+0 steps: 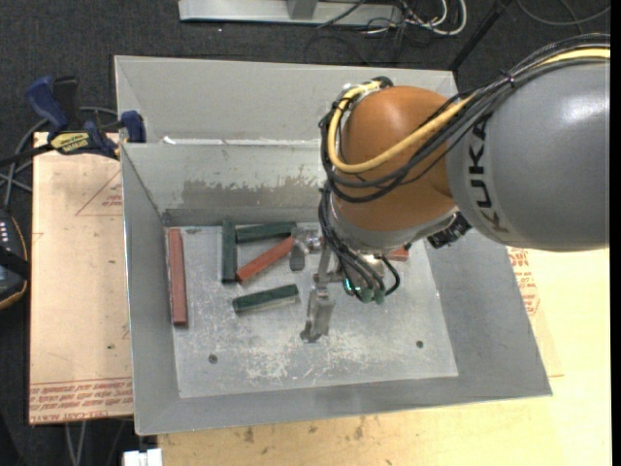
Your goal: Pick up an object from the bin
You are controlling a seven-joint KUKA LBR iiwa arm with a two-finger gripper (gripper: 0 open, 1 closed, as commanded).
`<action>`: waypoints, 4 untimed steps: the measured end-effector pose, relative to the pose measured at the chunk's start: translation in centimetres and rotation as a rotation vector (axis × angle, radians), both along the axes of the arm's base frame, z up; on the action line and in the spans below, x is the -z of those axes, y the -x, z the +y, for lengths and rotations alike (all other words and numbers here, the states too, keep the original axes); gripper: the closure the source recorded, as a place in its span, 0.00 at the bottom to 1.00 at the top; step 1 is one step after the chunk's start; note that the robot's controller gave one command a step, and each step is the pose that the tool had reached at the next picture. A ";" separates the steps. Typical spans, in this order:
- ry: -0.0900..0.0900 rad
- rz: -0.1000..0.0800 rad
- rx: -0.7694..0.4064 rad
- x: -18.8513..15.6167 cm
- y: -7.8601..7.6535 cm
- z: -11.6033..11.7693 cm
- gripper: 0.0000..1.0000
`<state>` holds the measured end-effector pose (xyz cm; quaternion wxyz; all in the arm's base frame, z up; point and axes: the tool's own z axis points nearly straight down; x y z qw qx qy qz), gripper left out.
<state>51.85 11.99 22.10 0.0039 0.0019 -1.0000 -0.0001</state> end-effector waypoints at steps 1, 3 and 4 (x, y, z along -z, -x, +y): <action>-0.001 -0.007 -0.021 15.5 -5.4 -0.8 0.00; -0.002 -0.011 0.149 12.1 -5.9 1.7 0.00; 0.000 -0.006 0.209 15.3 -6.4 1.2 0.00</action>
Offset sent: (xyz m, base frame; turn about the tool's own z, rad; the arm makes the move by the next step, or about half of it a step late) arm 0.0540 -0.0081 -0.1510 -0.0219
